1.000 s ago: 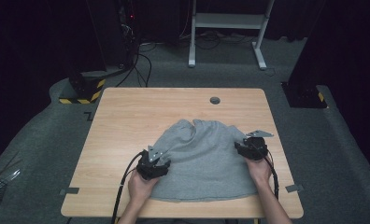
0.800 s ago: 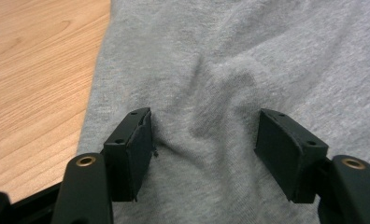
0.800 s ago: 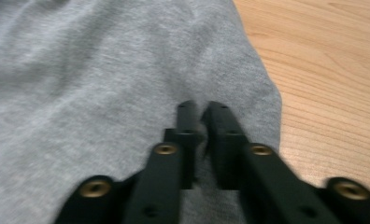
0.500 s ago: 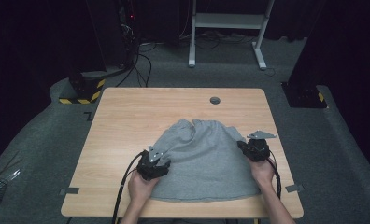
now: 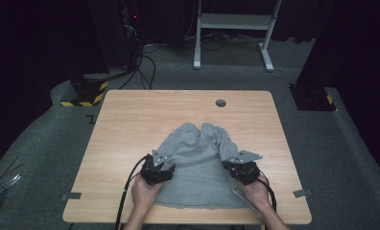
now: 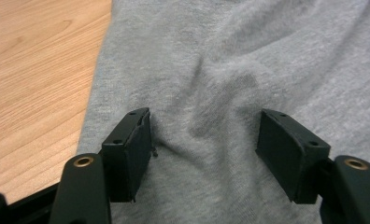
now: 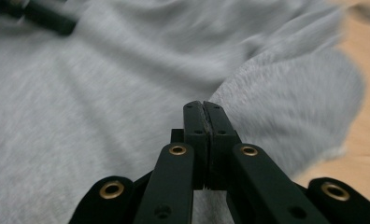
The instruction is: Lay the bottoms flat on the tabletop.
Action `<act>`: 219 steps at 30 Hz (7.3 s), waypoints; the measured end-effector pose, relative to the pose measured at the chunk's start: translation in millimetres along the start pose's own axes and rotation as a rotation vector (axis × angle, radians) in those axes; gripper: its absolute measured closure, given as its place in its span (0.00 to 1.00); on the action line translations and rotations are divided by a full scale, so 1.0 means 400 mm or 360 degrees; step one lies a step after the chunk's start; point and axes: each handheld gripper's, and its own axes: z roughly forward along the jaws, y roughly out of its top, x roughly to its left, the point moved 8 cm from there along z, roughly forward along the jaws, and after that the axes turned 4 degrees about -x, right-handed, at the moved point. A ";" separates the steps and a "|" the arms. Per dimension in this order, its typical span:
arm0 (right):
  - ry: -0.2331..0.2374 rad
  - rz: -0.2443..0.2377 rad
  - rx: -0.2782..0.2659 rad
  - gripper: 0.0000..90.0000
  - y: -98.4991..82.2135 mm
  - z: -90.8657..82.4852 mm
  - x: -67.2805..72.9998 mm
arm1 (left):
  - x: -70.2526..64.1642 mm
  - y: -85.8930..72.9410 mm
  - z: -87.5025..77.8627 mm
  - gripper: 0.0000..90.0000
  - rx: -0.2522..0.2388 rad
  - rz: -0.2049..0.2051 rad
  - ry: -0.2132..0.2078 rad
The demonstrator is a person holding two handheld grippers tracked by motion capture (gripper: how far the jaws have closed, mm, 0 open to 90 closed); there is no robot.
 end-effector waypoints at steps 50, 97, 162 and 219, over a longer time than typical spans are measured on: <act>0.0060 -0.0053 -0.0056 0.92 0.123 0.056 0.030 | 0.000 0.000 0.000 0.38 0.0003 0.0002 0.0004; -0.0099 0.0176 0.0131 0.96 0.081 0.192 -0.010 | 0.002 0.000 0.000 0.38 0.0003 -0.0007 0.0012; -0.0474 0.0240 0.0326 1.00 -0.084 0.018 -0.274 | 0.002 -0.004 -0.003 0.39 0.0005 -0.0028 0.0019; -0.0146 0.0226 0.0060 0.55 -0.061 0.089 -0.084 | 0.098 0.134 0.140 0.57 0.0180 -0.0210 -0.0071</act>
